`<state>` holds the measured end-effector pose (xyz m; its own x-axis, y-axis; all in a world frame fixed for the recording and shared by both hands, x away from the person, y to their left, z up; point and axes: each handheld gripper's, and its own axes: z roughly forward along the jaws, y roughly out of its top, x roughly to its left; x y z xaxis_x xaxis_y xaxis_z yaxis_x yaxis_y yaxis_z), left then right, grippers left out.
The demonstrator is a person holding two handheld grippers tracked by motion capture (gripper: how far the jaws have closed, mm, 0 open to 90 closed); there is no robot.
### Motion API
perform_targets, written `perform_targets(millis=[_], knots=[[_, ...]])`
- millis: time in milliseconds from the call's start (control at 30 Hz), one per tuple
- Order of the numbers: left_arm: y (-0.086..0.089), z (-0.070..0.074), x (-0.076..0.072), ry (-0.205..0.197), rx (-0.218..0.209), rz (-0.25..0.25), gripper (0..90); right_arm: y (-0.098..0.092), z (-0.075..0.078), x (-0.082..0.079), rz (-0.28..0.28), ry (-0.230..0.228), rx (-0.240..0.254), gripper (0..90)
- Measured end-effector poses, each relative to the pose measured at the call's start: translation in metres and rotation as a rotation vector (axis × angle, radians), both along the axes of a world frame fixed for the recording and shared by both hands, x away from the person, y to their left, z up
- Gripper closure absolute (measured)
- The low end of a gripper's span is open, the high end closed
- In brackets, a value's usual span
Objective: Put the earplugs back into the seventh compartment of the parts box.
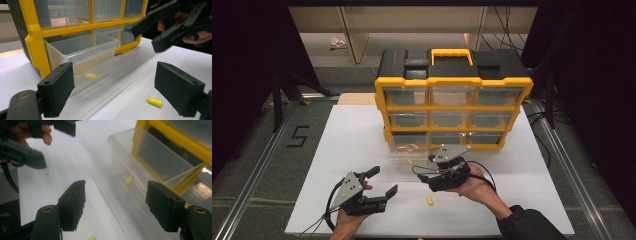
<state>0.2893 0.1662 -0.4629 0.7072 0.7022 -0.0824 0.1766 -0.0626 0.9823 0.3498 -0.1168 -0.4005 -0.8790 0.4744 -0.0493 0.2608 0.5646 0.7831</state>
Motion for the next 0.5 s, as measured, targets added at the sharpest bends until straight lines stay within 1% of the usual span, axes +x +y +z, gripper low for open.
perform_targets(millis=[233,367,433,467,500], knots=[[0.000,0.000,0.000,-0.001,0.002,0.001,15.7,0.003,-0.010,-0.006,0.017,0.018,-0.070,33.0],[0.000,0.000,0.000,-0.002,0.001,0.000,15.7,0.004,-0.019,-0.009,0.023,0.042,-0.110,33.0],[0.000,0.000,0.000,-0.002,0.001,-0.001,15.7,0.004,-0.024,-0.010,0.025,0.050,-0.125,32.9],[0.000,0.000,0.000,-0.002,0.001,-0.001,15.7,0.004,-0.024,-0.010,0.025,0.050,-0.125,32.9],[0.000,0.000,0.000,-0.004,0.002,-0.002,15.7,0.004,-0.029,-0.011,0.031,0.063,-0.147,32.9]])
